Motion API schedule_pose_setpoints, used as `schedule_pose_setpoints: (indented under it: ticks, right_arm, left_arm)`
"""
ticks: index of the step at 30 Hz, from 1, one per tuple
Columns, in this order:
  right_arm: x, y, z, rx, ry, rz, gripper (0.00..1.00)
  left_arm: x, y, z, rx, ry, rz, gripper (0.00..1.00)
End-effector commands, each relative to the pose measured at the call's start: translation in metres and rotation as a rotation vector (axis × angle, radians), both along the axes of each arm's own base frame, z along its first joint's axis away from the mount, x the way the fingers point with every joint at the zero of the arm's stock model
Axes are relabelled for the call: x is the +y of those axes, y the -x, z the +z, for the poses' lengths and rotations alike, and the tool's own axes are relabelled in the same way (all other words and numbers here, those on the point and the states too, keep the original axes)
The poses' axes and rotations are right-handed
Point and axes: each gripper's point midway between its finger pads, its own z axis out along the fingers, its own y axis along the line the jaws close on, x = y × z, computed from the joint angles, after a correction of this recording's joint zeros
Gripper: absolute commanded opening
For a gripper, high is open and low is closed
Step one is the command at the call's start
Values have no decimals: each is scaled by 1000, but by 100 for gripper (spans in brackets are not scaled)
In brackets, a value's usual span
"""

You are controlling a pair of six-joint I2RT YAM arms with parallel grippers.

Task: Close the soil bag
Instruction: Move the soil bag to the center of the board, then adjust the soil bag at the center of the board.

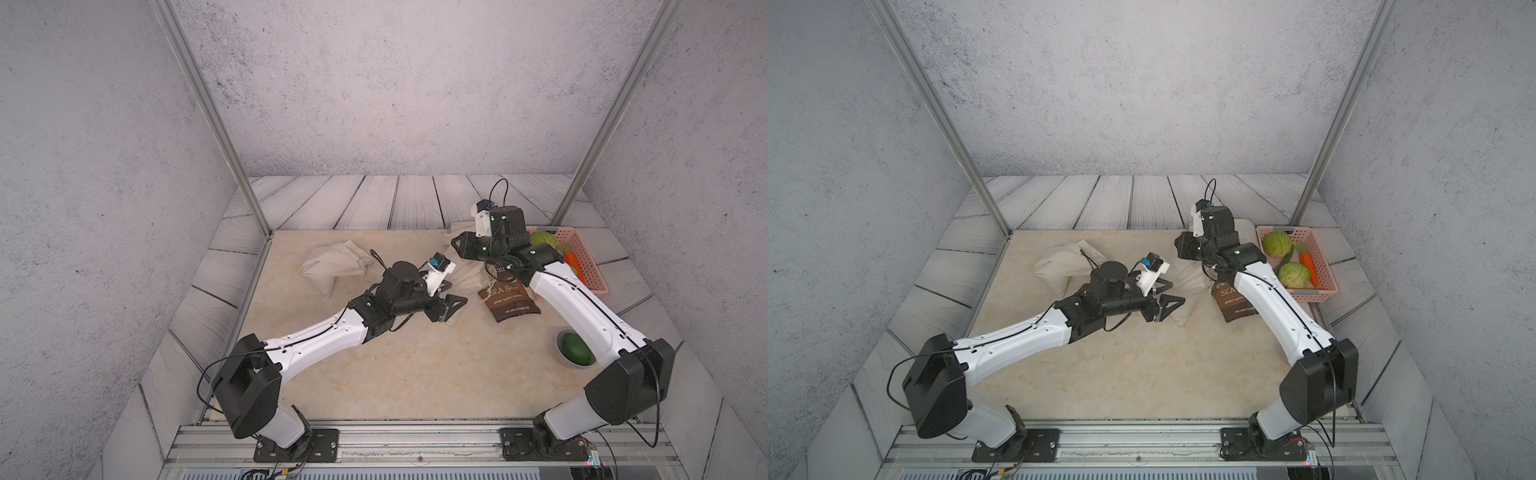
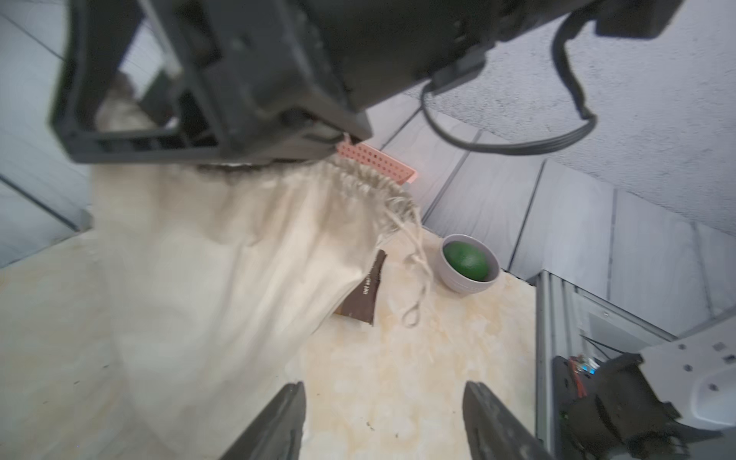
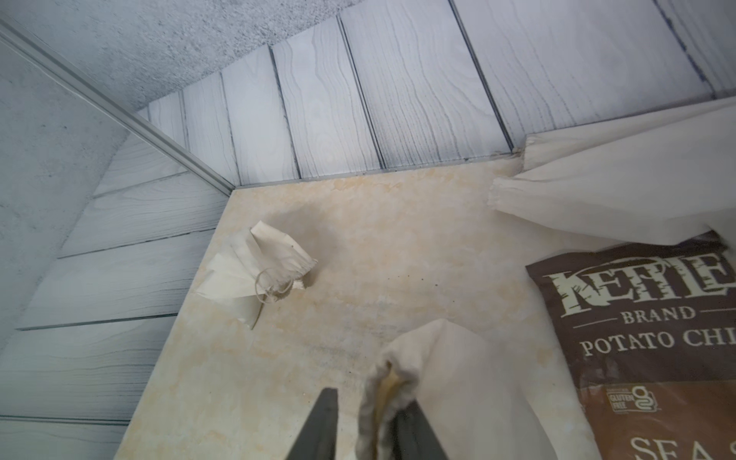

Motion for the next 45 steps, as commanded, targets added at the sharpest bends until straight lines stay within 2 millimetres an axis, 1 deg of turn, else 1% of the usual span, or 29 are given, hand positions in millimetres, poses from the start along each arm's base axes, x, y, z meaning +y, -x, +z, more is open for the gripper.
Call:
schedule_pose_setpoints:
  ticks: [1, 2, 5, 8, 11, 16, 18, 20, 23, 28, 31, 33, 35, 37, 40, 45]
  right_arm:
    - [-4, 1, 10, -44, 42, 18, 41]
    - [-8, 4, 10, -43, 63, 15, 48]
    - [-25, 12, 10, -41, 118, -16, 60]
    - [-49, 24, 10, -45, 185, -68, 73]
    - [-80, 38, 3, -31, 234, -128, 80]
    - [-143, 65, -25, 41, 236, -293, 90]
    - [-159, 79, -37, 54, 224, -343, 95]
    - [-169, 91, -47, 50, 202, -383, 99]
    - [-182, 103, -72, 62, 159, -441, 99]
    - [-207, 114, -120, 83, 117, -560, 98]
    - [-228, 114, -144, 90, 132, -650, 90]
    - [-237, 107, -155, 89, 101, -684, 82]
    - [-238, 97, -157, 63, 70, -682, 75]
    - [-236, 86, -152, 35, 54, -665, 71]
    - [-231, 73, -147, 24, 49, -620, 69]
    - [-229, 62, -153, 54, 63, -594, 64]
  left_arm:
    - [20, -19, 4, -49, 13, 136, 70]
    - [24, -22, 1, -38, 14, 152, 71]
    - [29, -24, 0, -28, 25, 171, 73]
    - [34, -26, -2, -25, 23, 195, 74]
    - [37, -28, -4, -14, 23, 211, 75]
    - [37, -28, -9, -8, 12, 207, 78]
    - [37, -29, -12, -7, 3, 206, 79]
    - [37, -31, -15, -7, -10, 213, 80]
    - [38, -34, -21, 3, -29, 226, 81]
    - [38, -35, -28, 18, -44, 230, 83]
    - [38, -35, -30, 21, -49, 230, 83]
    - [38, -35, -32, 22, -54, 229, 83]
    - [38, -36, -33, 22, -58, 231, 83]
    - [38, -36, -34, 23, -61, 230, 84]
    - [39, -36, -33, 18, -65, 231, 84]
    - [40, -39, -34, 16, -71, 241, 87]
